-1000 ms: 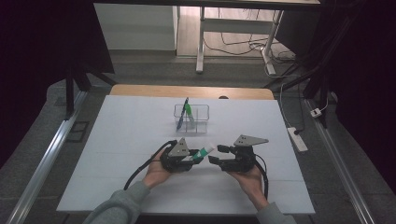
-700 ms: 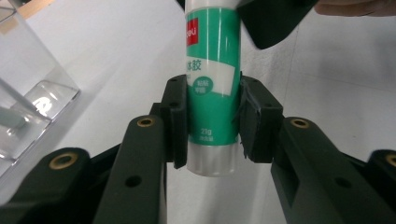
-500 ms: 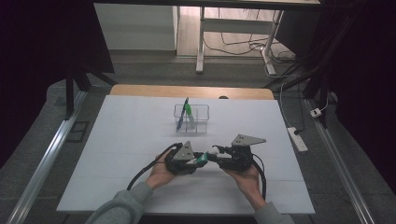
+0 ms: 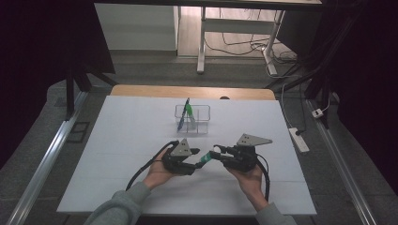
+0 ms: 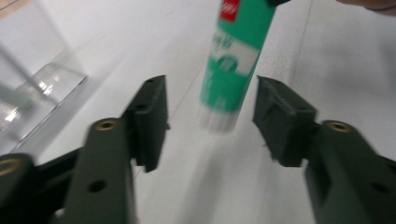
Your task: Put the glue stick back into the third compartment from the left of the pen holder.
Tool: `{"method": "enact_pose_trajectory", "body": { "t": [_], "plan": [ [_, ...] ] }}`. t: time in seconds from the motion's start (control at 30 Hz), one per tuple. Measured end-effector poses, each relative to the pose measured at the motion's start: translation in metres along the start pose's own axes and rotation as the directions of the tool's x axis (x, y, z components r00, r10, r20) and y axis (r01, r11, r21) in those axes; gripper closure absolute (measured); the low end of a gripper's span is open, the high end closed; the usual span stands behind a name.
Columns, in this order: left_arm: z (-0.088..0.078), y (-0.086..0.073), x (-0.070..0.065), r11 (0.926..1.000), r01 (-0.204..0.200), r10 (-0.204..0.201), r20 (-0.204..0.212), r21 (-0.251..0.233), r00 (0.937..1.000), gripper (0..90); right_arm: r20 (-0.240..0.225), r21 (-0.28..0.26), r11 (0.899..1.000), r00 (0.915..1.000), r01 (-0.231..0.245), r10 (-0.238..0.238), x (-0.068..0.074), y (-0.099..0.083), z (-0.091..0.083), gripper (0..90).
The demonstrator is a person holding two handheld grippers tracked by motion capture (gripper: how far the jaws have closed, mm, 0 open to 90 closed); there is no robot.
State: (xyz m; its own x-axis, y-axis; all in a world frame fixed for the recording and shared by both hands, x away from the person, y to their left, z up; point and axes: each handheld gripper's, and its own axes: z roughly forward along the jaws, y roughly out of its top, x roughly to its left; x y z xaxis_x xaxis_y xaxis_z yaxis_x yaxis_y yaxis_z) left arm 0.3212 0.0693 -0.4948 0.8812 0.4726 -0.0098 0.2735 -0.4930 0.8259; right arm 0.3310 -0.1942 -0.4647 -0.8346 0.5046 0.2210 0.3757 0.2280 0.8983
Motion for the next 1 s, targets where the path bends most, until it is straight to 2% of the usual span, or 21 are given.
{"method": "enact_pose_trajectory", "body": {
  "t": [0.13,0.27,0.37,0.43,0.63,1.0],
  "plan": [
    [-0.018,-0.007,0.006,0.9988,0.048,-0.048,-0.028,-0.001,0.9984,36.6,0.020,-0.010,1.000,0.9998,0.003,-0.002,-0.002,0.002,-0.004,64.8],
    [-0.036,-0.018,0.012,0.9972,0.073,-0.072,-0.070,0.012,0.9949,34.3,0.036,-0.010,1.000,0.9993,0.009,-0.008,-0.004,0.003,-0.007,64.9],
    [-0.048,-0.027,0.017,0.9961,0.087,-0.084,-0.113,0.018,0.9900,32.9,0.047,-0.009,1.000,0.9989,0.011,-0.011,-0.005,0.004,-0.009,64.8],
    [-0.056,-0.032,0.020,0.9946,0.103,-0.100,-0.125,0.014,0.9871,32.2,0.057,-0.006,1.000,0.9983,0.016,-0.016,-0.006,0.005,-0.009,64.8],
    [-0.079,-0.050,0.021,0.9930,0.117,-0.113,-0.168,0.014,0.9793,31.1,0.075,-0.005,1.000,0.9971,0.017,-0.017,-0.011,0.008,-0.011,64.8],
    [-0.113,-0.085,0.024,0.9834,0.181,-0.178,-0.218,-0.003,0.9596,30.6,0.097,-0.016,1.000,0.9952,0.012,-0.010,-0.020,0.017,-0.010,64.8]
  ]
}}
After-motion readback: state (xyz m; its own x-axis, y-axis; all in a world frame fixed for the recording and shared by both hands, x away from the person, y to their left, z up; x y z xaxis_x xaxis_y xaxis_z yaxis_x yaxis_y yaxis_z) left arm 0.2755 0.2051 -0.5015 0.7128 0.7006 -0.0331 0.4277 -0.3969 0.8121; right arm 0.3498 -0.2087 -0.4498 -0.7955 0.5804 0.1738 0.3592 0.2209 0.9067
